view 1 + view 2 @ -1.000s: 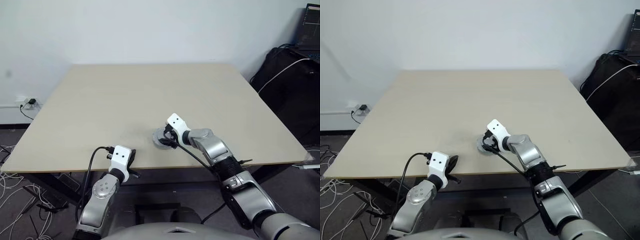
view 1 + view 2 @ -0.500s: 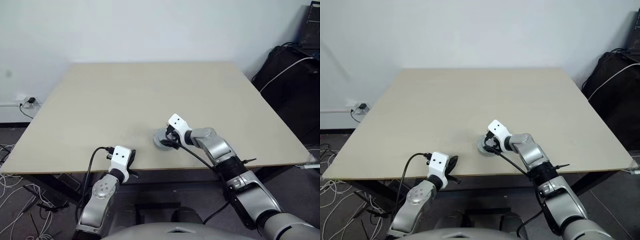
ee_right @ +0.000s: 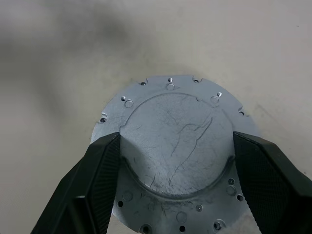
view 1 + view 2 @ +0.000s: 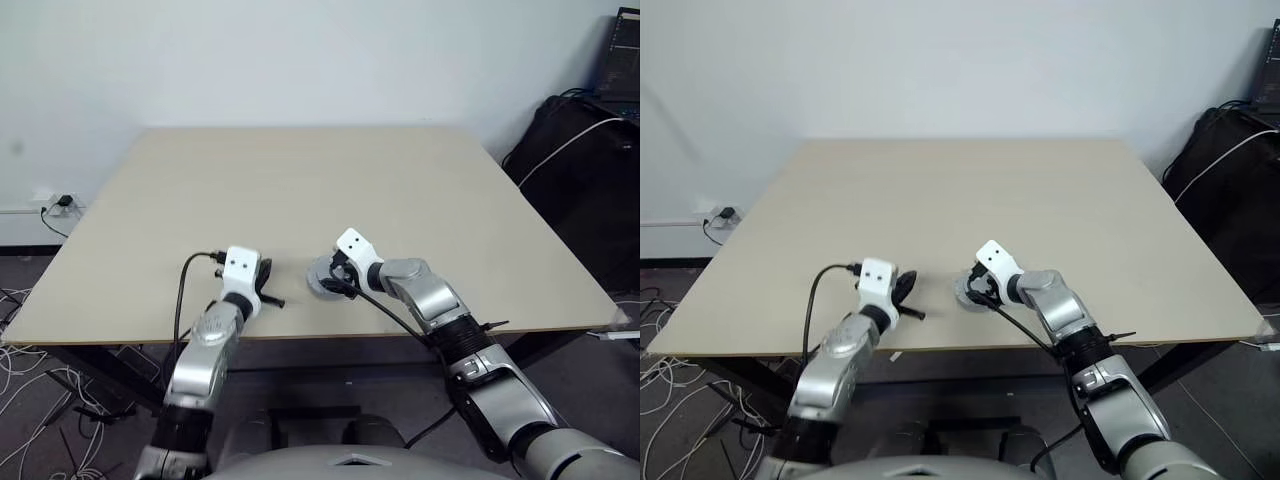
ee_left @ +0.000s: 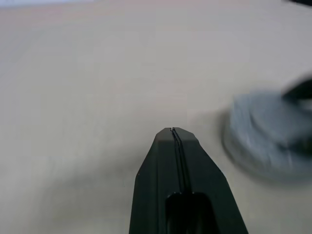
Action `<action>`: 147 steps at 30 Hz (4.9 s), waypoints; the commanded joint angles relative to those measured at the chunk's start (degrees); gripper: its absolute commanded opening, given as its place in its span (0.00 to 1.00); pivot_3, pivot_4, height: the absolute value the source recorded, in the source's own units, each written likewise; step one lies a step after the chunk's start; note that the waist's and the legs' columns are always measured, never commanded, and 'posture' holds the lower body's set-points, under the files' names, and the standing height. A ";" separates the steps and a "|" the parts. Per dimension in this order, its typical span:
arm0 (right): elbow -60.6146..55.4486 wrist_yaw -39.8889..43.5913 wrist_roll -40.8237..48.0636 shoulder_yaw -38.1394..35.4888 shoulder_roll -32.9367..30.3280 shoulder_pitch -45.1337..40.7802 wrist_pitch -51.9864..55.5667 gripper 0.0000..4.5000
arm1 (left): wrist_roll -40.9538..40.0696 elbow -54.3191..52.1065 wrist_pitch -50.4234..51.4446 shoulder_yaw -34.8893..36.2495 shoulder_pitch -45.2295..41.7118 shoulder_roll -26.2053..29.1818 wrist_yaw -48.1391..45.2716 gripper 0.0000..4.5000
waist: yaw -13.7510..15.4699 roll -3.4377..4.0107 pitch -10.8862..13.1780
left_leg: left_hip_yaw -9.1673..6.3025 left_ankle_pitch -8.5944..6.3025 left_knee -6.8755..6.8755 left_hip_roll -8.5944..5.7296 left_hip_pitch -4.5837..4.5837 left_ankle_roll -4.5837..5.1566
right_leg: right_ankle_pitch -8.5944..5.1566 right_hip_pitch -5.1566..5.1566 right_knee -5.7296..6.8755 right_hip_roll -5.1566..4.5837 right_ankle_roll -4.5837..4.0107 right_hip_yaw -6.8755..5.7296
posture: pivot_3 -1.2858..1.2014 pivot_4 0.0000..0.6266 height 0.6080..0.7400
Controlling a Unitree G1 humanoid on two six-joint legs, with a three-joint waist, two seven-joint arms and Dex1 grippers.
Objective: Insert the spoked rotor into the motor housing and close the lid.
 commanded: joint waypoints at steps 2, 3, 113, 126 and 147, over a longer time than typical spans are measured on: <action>1.88 -0.64 -1.61 1.18 -0.18 1.84 2.50 0.71 | -7.24 5.81 11.58 3.05 -8.72 -0.91 -4.49 0.00 | -0.11 -0.04 0.02 | -0.09 0.00 0.00 0.00 0.08 0.00 | 0.01 0.21 -0.21 0.10 0.02 -0.06 | 0.52 0.00 1.00; 1.59 -0.68 -1.57 1.09 -0.16 1.97 2.62 0.71 | -8.89 7.31 14.16 3.95 -10.66 -1.13 -5.32 0.00 | -0.15 -0.08 0.03 | -0.16 0.00 0.03 0.01 0.09 0.01 | 0.03 0.31 -0.30 0.14 0.05 -0.13 | 0.52 0.00 1.00; -2.33 -23.42 43.42 -46.42 20.53 6.10 38.64 0.99 | -12.48 27.40 28.00 2.19 -22.63 -3.88 -11.14 0.00 | -1.43 0.18 0.52 | -0.45 -0.27 0.59 -0.06 -0.35 0.41 | 0.19 0.41 -0.56 -0.03 0.32 -0.29 | 0.52 0.00 1.00; -2.77 -23.63 46.85 -49.65 22.93 6.00 34.93 0.99 | -11.43 27.39 28.04 2.09 -22.20 -3.87 -11.56 0.00 | -0.73 0.18 0.53 | -0.44 -0.28 0.55 -0.09 -0.51 0.40 | 0.19 0.27 -0.60 -0.05 0.32 -0.28 | 0.52 0.00 1.00; -2.88 -28.78 45.94 -50.01 24.57 8.05 26.27 0.56 | -10.83 27.84 27.86 1.56 -22.14 -3.77 -11.63 0.00 | 0.06 0.19 0.53 | -0.43 -0.29 0.77 -0.14 -0.94 0.46 | 0.31 -0.13 -0.56 -0.05 0.49 -0.23 | 0.52 0.00 1.00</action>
